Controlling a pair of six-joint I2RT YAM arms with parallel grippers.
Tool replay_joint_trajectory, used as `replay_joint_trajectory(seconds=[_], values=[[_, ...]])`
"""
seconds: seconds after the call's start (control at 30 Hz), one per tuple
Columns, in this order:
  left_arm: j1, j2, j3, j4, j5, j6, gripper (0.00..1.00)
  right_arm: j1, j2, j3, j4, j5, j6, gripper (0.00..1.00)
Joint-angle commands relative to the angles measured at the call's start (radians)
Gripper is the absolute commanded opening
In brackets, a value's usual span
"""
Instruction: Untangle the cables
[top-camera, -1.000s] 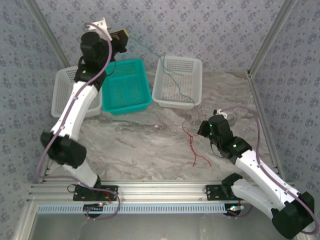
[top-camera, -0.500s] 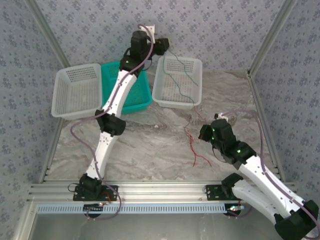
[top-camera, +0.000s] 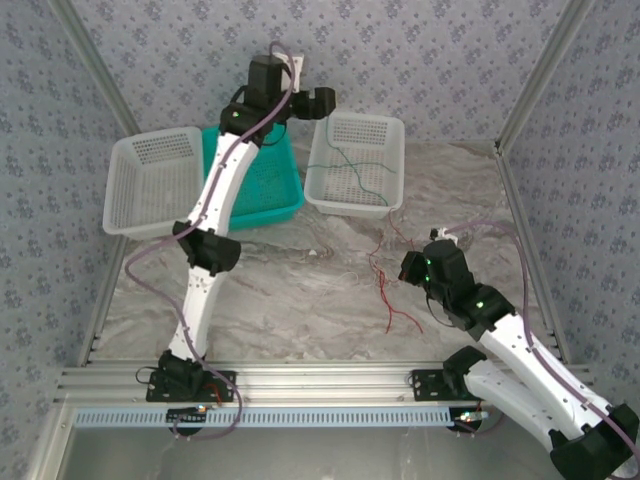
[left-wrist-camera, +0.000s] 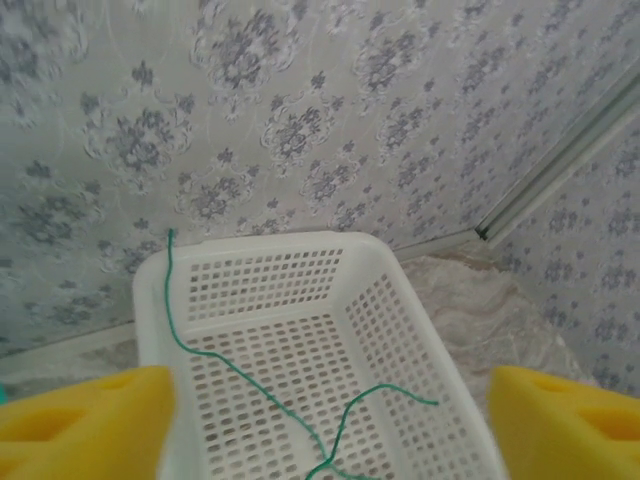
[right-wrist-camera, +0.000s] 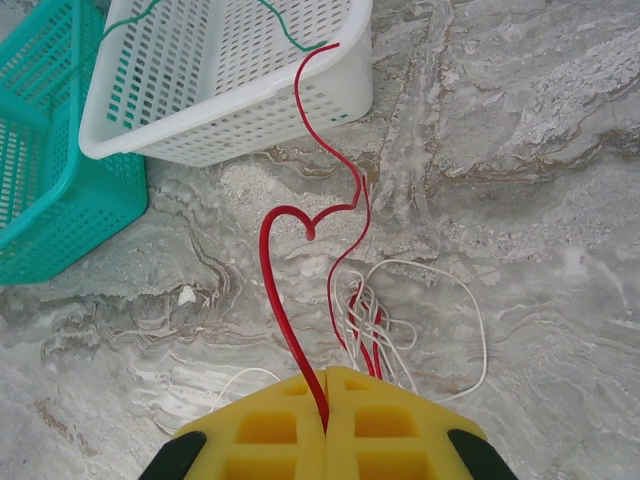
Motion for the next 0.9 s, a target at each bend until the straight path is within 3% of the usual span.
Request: replay_joint_trajectory(seconds=[0.0,0.2,0.43,0.53,0.67,0.87], values=[[0.010,-0.161,-0.081,-0.054,0.001,0.125,0.99,0.007,-0.002,0.007,-0.025,0.010,-0.006,0.00],[-0.021,-0.370,-0.299,-0.072,0.069,0.159,0.99,0.003,0.029,0.036,-0.010,0.032,-0.057,0.00],[-0.085,-0.893,-1.138,0.446,0.094,0.026,0.99,0.001,0.131,0.113,0.014,-0.070,-0.125,0.00],[-0.116,-1.043,-1.408,0.584,0.093,-0.023,0.99,-0.001,0.177,0.145,0.032,-0.147,-0.187,0.00],[-0.181,-1.158,-1.669,0.701,0.123,0.018,0.99,-0.003,0.243,0.203,0.049,-0.267,-0.266,0.00],[-0.310,-1.162,-1.854,0.805,0.187,0.145,0.99,-0.002,0.276,0.259,0.090,-0.404,-0.342,0.00]])
